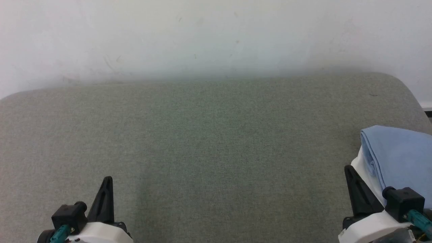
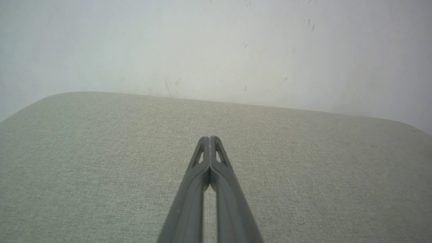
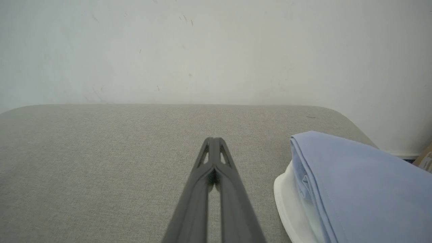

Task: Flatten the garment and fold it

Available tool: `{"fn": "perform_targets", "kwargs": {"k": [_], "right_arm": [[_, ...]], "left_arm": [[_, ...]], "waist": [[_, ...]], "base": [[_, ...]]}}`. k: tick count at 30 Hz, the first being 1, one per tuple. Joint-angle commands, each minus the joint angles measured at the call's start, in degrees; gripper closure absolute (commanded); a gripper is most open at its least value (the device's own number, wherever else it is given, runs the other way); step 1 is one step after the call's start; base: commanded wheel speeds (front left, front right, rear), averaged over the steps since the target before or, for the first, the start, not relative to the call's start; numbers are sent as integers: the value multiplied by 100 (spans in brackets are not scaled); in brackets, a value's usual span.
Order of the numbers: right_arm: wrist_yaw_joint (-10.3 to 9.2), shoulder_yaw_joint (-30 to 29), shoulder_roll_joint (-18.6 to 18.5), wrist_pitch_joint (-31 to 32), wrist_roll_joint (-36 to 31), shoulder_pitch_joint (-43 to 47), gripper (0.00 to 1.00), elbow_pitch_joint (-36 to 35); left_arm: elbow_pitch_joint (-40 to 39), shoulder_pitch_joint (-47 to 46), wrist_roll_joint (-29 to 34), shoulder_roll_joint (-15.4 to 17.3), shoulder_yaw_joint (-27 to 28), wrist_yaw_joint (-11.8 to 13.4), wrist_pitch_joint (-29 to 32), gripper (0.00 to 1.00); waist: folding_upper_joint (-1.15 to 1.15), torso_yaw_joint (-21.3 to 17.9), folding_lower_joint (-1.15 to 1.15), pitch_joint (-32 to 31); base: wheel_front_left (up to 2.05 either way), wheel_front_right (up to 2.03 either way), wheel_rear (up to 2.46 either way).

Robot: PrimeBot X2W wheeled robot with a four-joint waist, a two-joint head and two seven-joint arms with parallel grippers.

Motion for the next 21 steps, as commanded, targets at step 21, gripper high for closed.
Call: {"fn": "perform_targets", "kwargs": {"k": [21], "right_arm": [[0,40,7,36,-148,-230,100,108]], "left_arm": [[-198,-103,409,-205,60,-15,274,100]], "waist": [[0,27,0,-16]], "base": [[0,0,0]]}}
